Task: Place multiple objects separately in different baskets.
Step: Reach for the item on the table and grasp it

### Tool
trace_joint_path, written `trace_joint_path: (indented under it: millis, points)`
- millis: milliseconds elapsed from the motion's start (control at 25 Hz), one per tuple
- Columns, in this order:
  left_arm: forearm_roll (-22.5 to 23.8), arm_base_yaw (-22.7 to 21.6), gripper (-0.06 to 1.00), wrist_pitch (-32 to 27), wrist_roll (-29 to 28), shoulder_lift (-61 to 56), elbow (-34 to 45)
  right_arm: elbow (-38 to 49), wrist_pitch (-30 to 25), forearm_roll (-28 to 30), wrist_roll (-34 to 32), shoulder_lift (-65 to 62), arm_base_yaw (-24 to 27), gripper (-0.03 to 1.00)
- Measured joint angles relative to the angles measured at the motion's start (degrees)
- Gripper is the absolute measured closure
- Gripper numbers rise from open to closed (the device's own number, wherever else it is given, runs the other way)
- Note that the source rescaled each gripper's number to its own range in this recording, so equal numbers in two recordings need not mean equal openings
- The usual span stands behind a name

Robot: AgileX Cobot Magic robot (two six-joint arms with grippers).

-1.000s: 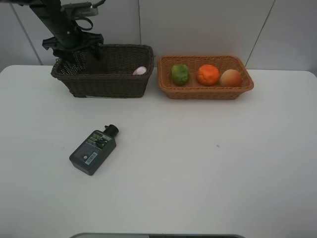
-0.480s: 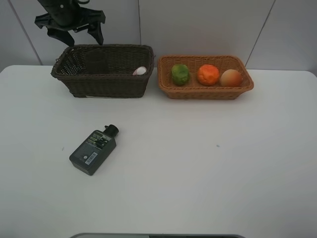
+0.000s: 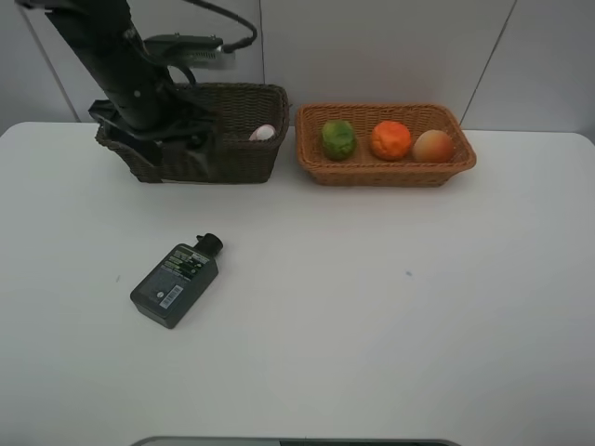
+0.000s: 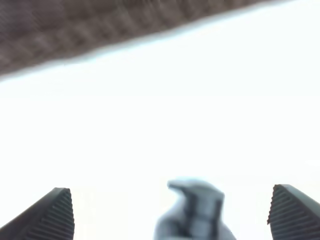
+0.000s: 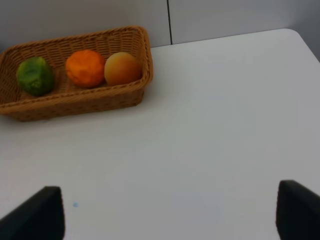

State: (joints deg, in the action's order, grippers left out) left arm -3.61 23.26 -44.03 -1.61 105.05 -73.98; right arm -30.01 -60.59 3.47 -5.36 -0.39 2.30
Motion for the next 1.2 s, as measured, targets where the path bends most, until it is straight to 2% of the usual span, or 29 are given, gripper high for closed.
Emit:
trace_joint_path:
  millis: [480,760,920,1200]
  points:
    - [0.82,7.16,-0.04,3.46,-0.53,-0.16,10.44,0.0,0.0,0.0,0.0,0.0,0.0,0.07]
    - [3.61,7.45,-0.04,5.95,-3.01,-0.18,17.62,0.0,0.0,0.0,0.0,0.0,0.0,0.07]
    - [6.44,7.45,-0.04,7.65,-4.57,-0.18,18.33,0.0,0.0,0.0,0.0,0.0,0.0,0.07]
    - [6.79,7.45,-0.04,10.69,-4.32,-0.18,18.33,0.0,0.0,0.0,0.0,0.0,0.0,0.07]
